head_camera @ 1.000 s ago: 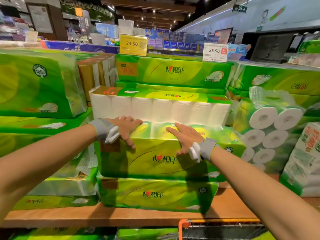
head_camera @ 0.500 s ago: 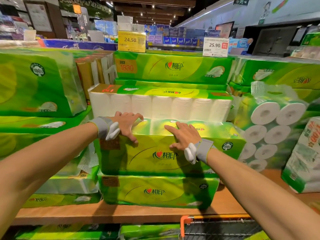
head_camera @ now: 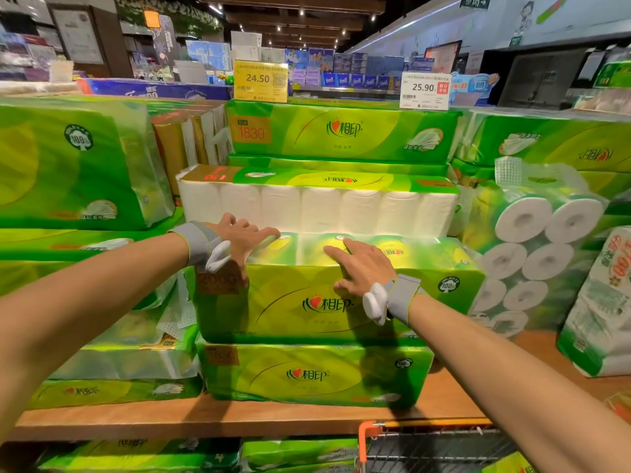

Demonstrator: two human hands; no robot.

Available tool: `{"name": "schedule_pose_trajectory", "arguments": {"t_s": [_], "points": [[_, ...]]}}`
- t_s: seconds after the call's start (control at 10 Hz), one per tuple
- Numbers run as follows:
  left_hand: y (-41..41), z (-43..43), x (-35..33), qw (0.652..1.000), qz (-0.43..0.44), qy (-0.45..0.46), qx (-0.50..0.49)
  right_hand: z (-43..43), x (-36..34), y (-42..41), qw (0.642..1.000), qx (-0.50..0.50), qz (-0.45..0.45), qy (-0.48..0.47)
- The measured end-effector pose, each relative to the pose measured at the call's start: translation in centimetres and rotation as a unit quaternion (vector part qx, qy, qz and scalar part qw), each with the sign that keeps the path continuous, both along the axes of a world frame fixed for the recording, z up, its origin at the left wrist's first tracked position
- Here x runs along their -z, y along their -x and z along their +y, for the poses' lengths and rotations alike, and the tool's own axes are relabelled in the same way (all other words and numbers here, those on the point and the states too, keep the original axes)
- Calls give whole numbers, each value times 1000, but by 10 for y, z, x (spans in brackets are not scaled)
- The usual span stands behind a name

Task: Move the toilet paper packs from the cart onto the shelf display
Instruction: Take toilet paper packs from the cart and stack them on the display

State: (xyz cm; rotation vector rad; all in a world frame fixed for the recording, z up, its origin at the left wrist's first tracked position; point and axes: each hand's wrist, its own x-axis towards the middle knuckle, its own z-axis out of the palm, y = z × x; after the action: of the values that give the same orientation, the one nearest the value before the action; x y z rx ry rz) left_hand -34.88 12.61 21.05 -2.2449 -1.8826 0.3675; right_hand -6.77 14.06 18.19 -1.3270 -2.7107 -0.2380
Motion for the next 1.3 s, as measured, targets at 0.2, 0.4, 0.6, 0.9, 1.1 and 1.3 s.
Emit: {"name": "schedule_pose_trajectory", "arguments": {"t_s": [0.2,0.4,0.6,0.9,1.1,1.3], "points": [[5,-4,-10,999,36,-4,-14,-4,-1,12,1000,-11,13,-6],[23,6,-23,998,48,35,-5,-5,-4,27,1000,-15,24,10],[33,-6,-30,995,-13,97,-18,-3,-4,32,999,-18,23,16],[-40,-5,4,994,-64,86,5,-15,8,1,998,60,29,-15],[-117,-3,5,991,-89,62,76,-28,12,-82,987,157,16,-31],[-213,-8,21,969,-77,-2,233,-61,18,-168,973,226,33,-38]]}}
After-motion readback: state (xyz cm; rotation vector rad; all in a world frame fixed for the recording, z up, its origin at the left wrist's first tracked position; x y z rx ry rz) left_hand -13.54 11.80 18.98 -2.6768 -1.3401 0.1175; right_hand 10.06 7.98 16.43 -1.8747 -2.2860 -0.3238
